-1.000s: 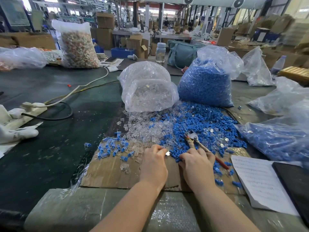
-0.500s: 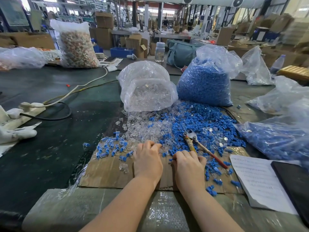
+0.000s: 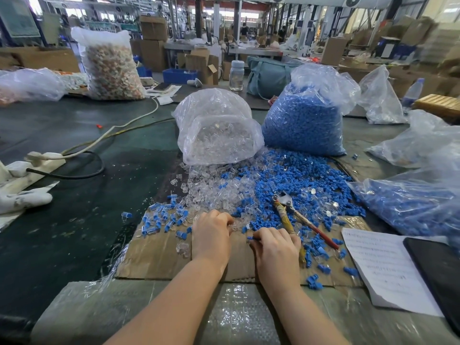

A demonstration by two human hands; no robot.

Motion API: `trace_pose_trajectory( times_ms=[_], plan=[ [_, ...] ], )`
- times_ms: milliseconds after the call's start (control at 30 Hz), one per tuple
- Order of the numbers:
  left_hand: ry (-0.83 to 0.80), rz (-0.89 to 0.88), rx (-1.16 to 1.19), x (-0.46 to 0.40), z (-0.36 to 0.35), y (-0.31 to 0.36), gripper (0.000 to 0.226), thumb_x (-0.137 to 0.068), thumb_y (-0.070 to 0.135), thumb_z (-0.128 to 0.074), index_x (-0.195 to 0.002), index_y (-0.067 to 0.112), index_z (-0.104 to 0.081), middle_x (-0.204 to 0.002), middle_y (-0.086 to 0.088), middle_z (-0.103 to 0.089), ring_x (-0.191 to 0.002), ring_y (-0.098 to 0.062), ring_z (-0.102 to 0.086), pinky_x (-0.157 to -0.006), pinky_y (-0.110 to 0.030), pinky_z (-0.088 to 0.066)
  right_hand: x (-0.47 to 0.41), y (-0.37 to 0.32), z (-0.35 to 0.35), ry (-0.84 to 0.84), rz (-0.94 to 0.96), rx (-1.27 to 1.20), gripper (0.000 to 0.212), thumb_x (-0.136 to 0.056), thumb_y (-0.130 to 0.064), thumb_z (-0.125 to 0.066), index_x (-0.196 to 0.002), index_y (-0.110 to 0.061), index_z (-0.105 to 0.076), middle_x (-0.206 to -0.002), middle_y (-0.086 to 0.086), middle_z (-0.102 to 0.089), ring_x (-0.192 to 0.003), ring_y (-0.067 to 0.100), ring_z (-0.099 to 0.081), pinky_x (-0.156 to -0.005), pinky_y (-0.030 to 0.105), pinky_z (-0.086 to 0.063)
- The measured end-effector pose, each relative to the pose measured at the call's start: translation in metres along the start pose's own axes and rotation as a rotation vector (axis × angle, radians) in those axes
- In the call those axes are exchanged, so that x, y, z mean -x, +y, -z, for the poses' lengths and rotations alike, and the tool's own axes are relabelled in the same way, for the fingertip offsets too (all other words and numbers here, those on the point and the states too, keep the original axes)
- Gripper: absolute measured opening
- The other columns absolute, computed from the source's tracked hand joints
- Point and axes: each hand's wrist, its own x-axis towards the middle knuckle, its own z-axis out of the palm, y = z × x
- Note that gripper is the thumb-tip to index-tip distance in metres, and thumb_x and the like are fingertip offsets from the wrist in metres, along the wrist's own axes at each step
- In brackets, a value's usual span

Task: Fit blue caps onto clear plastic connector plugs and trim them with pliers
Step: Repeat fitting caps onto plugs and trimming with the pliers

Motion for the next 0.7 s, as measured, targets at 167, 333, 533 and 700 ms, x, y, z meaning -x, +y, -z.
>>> trace_pose_trajectory(
  times_ms=[167, 333, 533, 700],
  plan=[
    [0.078, -0.015, 0.191, 0.012, 0.004, 0.012, 0.021, -0.089, 0.019, -0.059, -0.11, 0.021, -0.064, -0.098, 0.01, -0.06, -0.089, -0.005, -0.052, -0.081, -0.015, -0.042, 0.0, -0.001, 0.002, 0.013, 0.011, -0.016, 0.021, -0.068, -0.016, -0.083, -0.068, -0.017, -0.062, -0.064, -0.005, -0.061, -0.061, 0.021, -0.057, -0.065, 0.038, -0.044],
    [0.081, 0.043, 0.372, 0.031, 0.0, 0.019, 0.022, -0.087, 0.014, -0.062, -0.109, 0.016, -0.067, -0.093, 0.014, -0.056, -0.087, -0.001, -0.052, -0.073, -0.002, -0.038, 0.002, -0.002, 0.004, 0.037, 0.022, 0.009, 0.027, -0.062, -0.007, -0.085, -0.065, -0.019, -0.061, -0.059, -0.006, -0.059, -0.057, 0.019, -0.056, -0.062, 0.035, -0.044],
    [0.093, 0.041, 0.411, 0.036, -0.001, 0.016, 0.018, -0.086, 0.011, -0.064, -0.102, 0.012, -0.071, -0.086, 0.012, -0.051, -0.079, 0.006, -0.046, -0.074, 0.003, -0.033, 0.003, 0.0, 0.003, 0.045, 0.014, -0.014, 0.024, -0.063, -0.005, -0.084, -0.07, -0.019, -0.066, -0.064, -0.005, -0.062, -0.061, 0.02, -0.058, -0.065, 0.036, -0.045],
    [0.072, 0.081, 0.476, 0.036, -0.002, 0.014, 0.01, -0.081, 0.012, -0.069, -0.09, 0.013, -0.072, -0.085, 0.011, -0.054, -0.08, 0.001, -0.051, -0.073, 0.0, -0.038, 0.004, 0.0, 0.003, 0.053, 0.006, -0.084, 0.015, -0.072, -0.009, -0.079, -0.073, -0.018, -0.067, -0.066, -0.004, -0.064, -0.065, 0.022, -0.058, -0.068, 0.036, -0.041]
  ],
)
